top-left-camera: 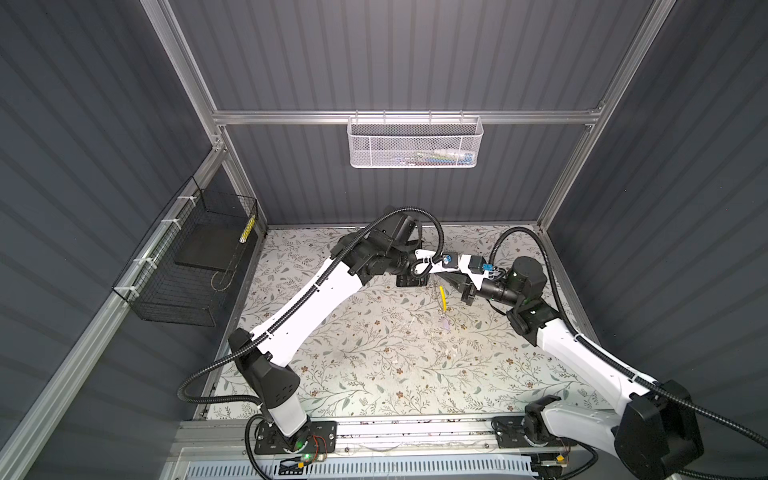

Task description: Put the keys on the keyring

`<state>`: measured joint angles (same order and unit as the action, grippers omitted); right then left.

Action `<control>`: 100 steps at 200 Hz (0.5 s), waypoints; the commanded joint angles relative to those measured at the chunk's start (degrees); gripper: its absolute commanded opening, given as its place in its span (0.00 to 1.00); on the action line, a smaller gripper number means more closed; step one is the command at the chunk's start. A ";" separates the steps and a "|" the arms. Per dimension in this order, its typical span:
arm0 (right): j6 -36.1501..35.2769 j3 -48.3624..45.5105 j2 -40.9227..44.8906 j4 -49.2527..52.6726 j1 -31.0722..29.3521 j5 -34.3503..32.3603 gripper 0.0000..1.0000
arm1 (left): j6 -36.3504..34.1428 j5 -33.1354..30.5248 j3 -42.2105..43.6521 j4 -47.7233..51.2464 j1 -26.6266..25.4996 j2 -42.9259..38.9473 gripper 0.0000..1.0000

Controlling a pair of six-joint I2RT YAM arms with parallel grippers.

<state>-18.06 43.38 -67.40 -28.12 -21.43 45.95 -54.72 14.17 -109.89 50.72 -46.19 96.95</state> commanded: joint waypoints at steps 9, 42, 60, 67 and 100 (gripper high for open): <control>-0.17 0.75 -0.90 -1.16 -0.96 -0.55 0.07 | 2.38 4.31 -1.17 -2.76 -0.65 -0.44 0.00; 0.55 0.33 -0.94 -2.80 -1.11 -1.06 0.00 | 3.15 6.00 -0.64 -3.52 -0.61 -0.62 0.00; 1.49 -0.21 -0.94 -4.28 -1.06 -1.54 0.00 | 3.92 5.46 0.71 -4.90 -0.58 -1.42 0.00; 1.85 -0.37 -0.94 -4.69 -1.07 -1.65 0.00 | 4.09 5.10 1.70 -5.75 -0.52 -2.03 0.00; 6.04 -1.47 -1.98 -10.65 -0.63 -0.87 0.00 | 8.46 7.81 9.19 -14.20 3.79 -6.84 0.28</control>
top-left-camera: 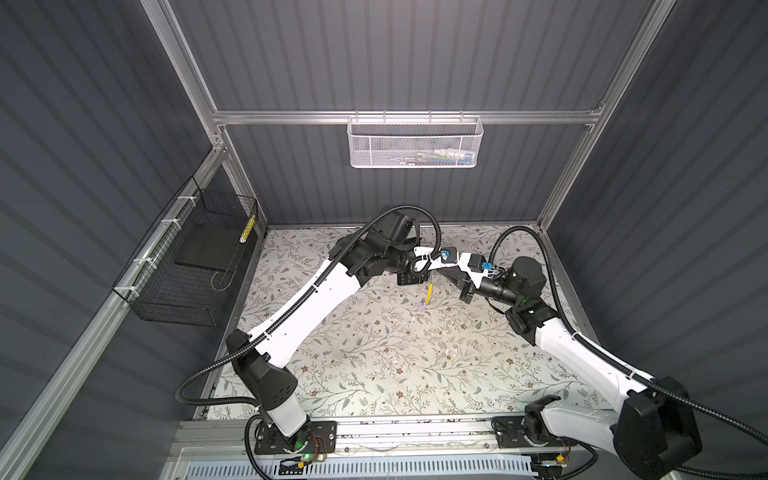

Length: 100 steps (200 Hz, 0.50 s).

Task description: Put the keys on the keyring

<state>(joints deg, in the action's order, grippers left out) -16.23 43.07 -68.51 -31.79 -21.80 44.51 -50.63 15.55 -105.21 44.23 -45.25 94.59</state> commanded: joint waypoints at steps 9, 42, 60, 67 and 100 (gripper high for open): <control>5.80 -1.56 -1.22 -9.45 -0.09 1.22 0.00 | 6.87 9.95 7.60 -11.53 5.44 -6.39 0.29; 10.83 -2.28 -2.99 -17.59 0.10 3.51 0.00 | 13.16 18.83 17.59 -23.98 10.81 -11.14 0.30; 13.92 -2.44 -4.21 -22.44 0.25 4.50 0.00 | 14.71 20.88 20.14 -27.01 11.65 -11.94 0.30; 15.35 -2.54 -4.77 -24.59 0.20 4.68 0.00 | 15.26 21.44 20.92 -27.95 11.92 -12.05 0.30; 21.68 -2.11 -7.89 -33.47 0.28 5.15 0.00 | 18.79 26.41 23.64 -33.77 12.71 -12.27 0.29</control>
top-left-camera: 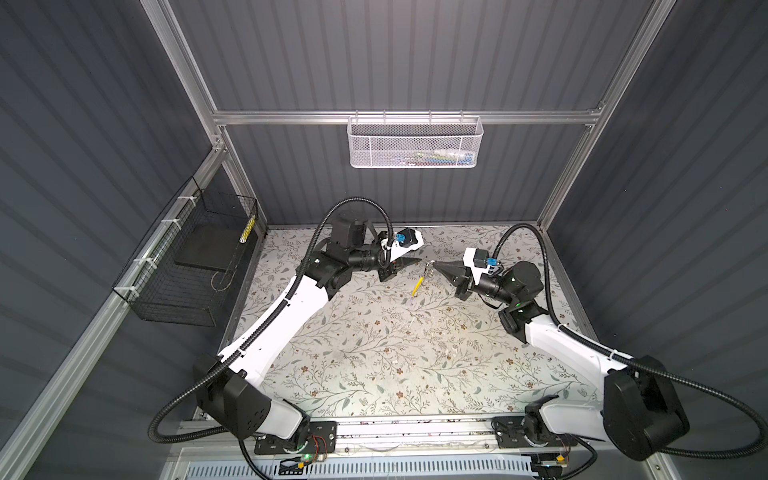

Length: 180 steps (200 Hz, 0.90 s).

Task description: Put the keys on the keyring

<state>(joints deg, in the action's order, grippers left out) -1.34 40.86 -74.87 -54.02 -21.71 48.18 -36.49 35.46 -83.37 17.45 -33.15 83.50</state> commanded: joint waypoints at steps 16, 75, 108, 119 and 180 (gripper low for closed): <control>9.00 0.39 -2.89 -14.41 0.23 1.55 0.00 | 6.65 8.18 4.83 -10.29 0.60 -0.82 0.29; 10.27 1.42 -4.16 -15.59 0.09 2.68 0.00 | 8.23 9.53 6.12 -14.53 0.63 0.61 0.24; 10.40 1.41 -4.41 -15.95 0.02 3.05 0.00 | 8.54 10.30 5.95 -15.62 0.63 1.30 0.20; 10.42 1.49 -4.40 -16.14 -0.08 3.06 0.00 | 8.63 10.70 5.64 -15.61 0.64 1.72 0.20; 10.74 1.85 -4.67 -16.43 -0.33 3.50 0.00 | 8.19 13.19 4.93 -15.37 0.70 2.70 0.10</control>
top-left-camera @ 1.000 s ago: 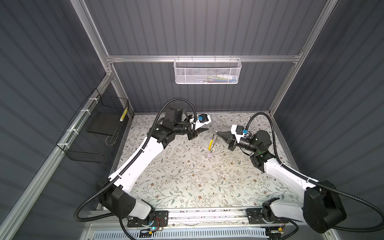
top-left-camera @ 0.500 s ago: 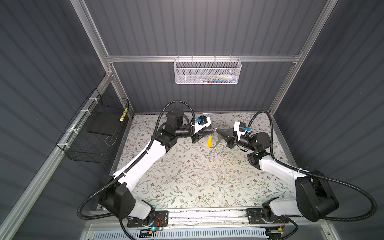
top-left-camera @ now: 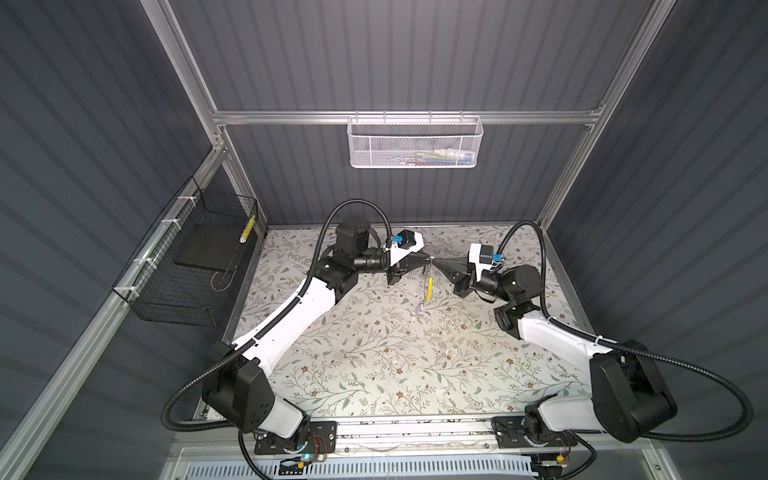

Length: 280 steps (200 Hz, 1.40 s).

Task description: Put the keys on the keyring

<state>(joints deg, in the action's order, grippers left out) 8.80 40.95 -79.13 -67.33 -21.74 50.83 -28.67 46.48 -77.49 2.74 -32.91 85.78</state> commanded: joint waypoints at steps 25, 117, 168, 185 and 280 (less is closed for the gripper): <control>0.62 1.88 -0.76 -2.99 -0.50 0.69 0.00 | 0.14 2.97 -1.43 -0.57 0.40 0.38 0.02; -19.16 1.82 8.36 24.42 0.20 -10.70 0.30 | -15.80 -12.80 -18.23 32.27 -1.41 3.37 0.00; -29.38 3.10 11.48 37.59 -0.98 -11.06 0.30 | -22.06 -31.91 -31.32 50.63 -8.19 10.37 0.00; -31.52 2.03 12.66 39.18 -1.49 -12.49 0.30 | -21.71 -35.05 -34.03 53.29 -9.31 11.87 0.00; -31.96 -5.81 12.79 27.98 -4.47 -17.54 0.29 | -18.65 -45.49 -44.75 62.86 -15.82 17.95 0.00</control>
<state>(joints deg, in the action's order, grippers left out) -23.49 36.99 -65.80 -32.67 -25.39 35.77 -48.45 4.38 -119.09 61.60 -47.33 102.41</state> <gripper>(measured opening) 0.291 0.048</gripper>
